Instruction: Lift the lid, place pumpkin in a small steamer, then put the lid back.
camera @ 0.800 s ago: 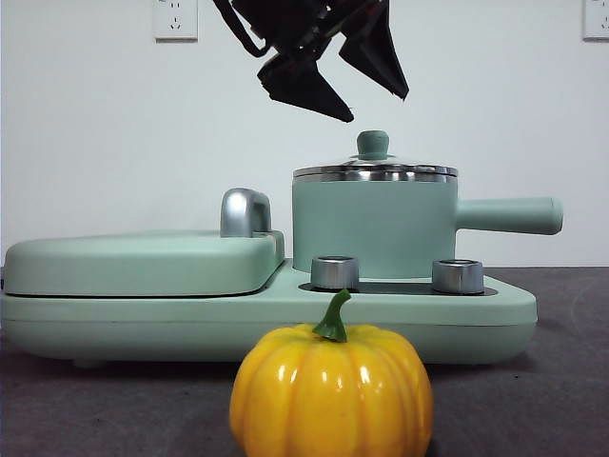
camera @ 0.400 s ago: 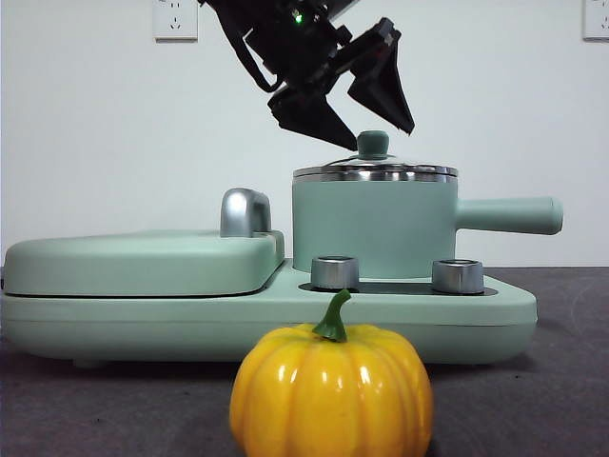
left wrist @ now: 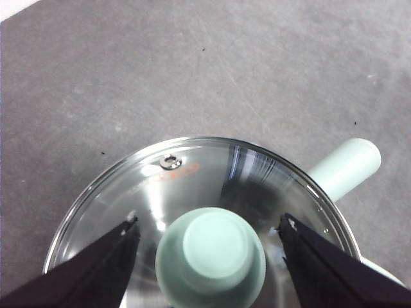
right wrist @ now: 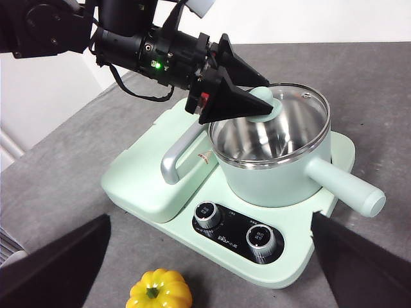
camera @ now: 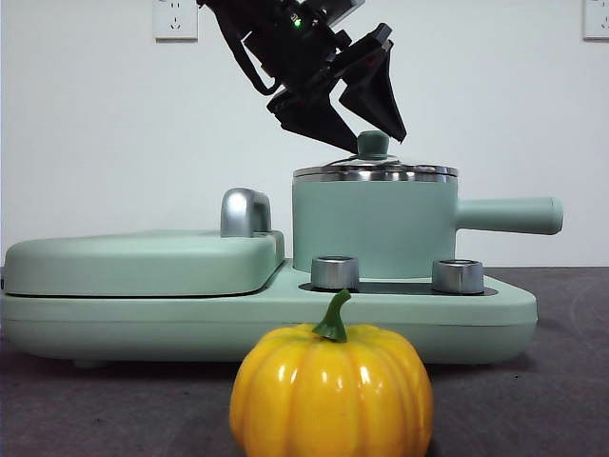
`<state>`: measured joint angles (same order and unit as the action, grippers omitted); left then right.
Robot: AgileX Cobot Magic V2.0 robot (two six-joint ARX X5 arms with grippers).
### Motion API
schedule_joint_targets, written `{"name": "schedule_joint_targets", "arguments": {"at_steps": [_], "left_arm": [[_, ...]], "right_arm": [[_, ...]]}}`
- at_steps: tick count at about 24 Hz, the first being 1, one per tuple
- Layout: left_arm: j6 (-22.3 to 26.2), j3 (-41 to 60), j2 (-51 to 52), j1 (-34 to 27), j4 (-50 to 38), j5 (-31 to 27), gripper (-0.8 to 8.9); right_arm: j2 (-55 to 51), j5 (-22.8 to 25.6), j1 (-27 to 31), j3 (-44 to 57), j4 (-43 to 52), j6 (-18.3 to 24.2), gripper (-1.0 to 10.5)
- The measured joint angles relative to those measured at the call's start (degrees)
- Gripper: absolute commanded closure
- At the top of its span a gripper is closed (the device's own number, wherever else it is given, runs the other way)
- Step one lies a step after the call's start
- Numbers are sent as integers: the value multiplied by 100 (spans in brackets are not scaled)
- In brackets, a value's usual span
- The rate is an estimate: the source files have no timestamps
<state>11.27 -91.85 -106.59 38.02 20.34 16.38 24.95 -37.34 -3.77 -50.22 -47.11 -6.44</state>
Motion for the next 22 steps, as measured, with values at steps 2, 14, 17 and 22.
{"name": "schedule_joint_targets", "arguments": {"at_steps": [2,14,17,22], "left_arm": [[68,0,0,15,7,0,539],[245,-4,-17,46,-20,-17,695],[249,-13,-20,46,-22,-17,694],[223,-343,-55,46,433,-26,694]], "right_arm": [[0,0,0,0,0,0,450],[0,0,0,0,0,-72,450],[0,0,0,0,0,-133,450],[0,0,0,0,0,-151,450]]}}
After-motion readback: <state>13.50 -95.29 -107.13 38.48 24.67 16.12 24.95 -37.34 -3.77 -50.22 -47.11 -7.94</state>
